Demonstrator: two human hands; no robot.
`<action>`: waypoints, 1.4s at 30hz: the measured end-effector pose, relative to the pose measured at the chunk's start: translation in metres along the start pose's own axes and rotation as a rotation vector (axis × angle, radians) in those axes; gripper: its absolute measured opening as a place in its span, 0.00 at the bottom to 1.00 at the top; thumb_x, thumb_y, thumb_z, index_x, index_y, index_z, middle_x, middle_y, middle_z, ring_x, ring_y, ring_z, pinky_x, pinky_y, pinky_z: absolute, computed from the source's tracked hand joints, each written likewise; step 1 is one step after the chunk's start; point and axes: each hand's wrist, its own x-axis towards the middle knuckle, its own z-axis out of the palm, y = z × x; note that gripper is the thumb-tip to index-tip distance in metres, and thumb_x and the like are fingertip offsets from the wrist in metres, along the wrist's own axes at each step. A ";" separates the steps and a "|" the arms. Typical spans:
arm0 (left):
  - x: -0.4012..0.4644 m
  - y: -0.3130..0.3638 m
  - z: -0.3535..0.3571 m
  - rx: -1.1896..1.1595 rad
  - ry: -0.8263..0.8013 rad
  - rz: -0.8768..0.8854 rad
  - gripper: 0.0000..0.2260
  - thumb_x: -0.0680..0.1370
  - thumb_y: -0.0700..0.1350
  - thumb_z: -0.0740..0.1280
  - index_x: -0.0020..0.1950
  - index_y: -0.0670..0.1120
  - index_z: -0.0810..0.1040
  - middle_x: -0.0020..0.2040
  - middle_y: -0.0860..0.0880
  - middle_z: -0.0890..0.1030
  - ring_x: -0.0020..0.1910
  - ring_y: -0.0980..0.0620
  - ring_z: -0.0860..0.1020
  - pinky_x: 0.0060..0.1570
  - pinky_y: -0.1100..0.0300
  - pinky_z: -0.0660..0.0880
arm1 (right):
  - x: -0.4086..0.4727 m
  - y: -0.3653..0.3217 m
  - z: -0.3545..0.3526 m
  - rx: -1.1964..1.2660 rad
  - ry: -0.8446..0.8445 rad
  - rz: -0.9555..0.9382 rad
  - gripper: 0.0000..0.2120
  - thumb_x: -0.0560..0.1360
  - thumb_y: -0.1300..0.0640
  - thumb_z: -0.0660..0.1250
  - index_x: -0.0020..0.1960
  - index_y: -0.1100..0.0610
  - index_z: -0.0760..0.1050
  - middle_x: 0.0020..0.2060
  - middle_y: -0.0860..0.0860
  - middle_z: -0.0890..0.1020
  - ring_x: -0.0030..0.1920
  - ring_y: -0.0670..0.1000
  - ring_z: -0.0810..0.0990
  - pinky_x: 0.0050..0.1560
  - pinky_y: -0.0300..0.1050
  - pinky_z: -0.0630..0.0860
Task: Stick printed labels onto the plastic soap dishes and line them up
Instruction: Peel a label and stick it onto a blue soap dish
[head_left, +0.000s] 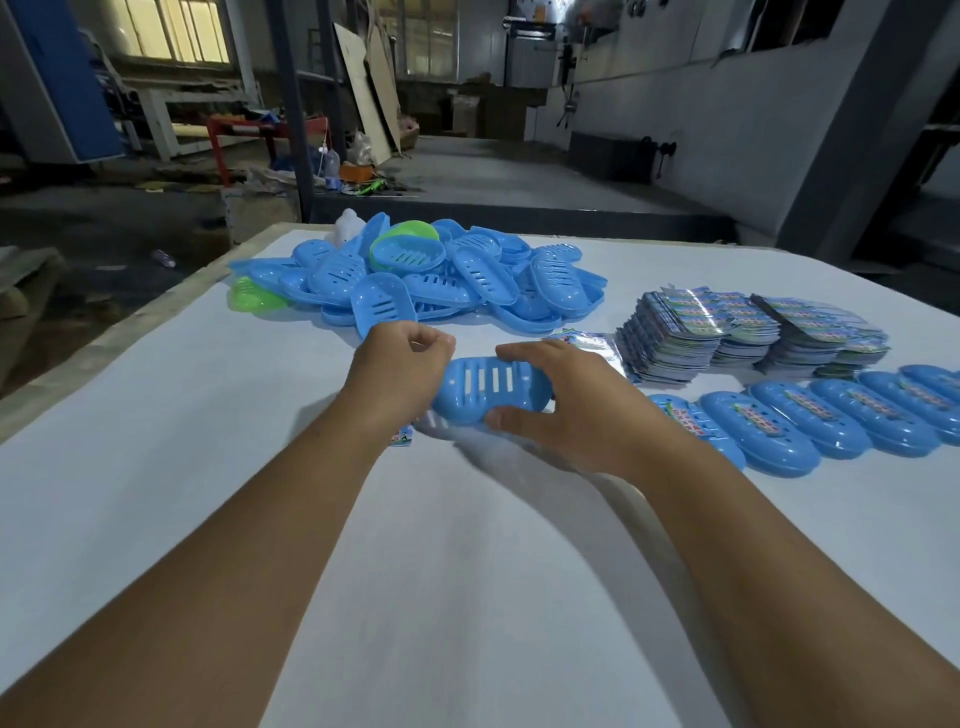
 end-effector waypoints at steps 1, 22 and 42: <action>0.003 -0.001 -0.003 0.046 0.020 0.027 0.06 0.77 0.51 0.68 0.47 0.50 0.83 0.46 0.52 0.85 0.49 0.48 0.83 0.51 0.51 0.81 | 0.000 0.002 -0.002 -0.036 -0.003 0.027 0.33 0.72 0.36 0.72 0.73 0.45 0.70 0.64 0.46 0.76 0.61 0.49 0.74 0.59 0.44 0.71; 0.010 -0.005 -0.045 0.395 -0.232 -0.203 0.37 0.60 0.42 0.85 0.65 0.54 0.75 0.62 0.48 0.71 0.56 0.45 0.79 0.56 0.46 0.79 | -0.004 0.006 -0.001 -0.188 -0.128 0.176 0.33 0.74 0.33 0.66 0.74 0.48 0.67 0.65 0.53 0.73 0.66 0.57 0.67 0.64 0.48 0.62; 0.017 -0.012 -0.043 0.324 -0.234 -0.248 0.35 0.57 0.43 0.86 0.60 0.54 0.76 0.56 0.49 0.75 0.54 0.45 0.81 0.57 0.46 0.79 | -0.004 0.004 -0.002 -0.179 -0.138 0.204 0.34 0.74 0.32 0.66 0.75 0.45 0.67 0.68 0.52 0.71 0.68 0.58 0.65 0.65 0.51 0.64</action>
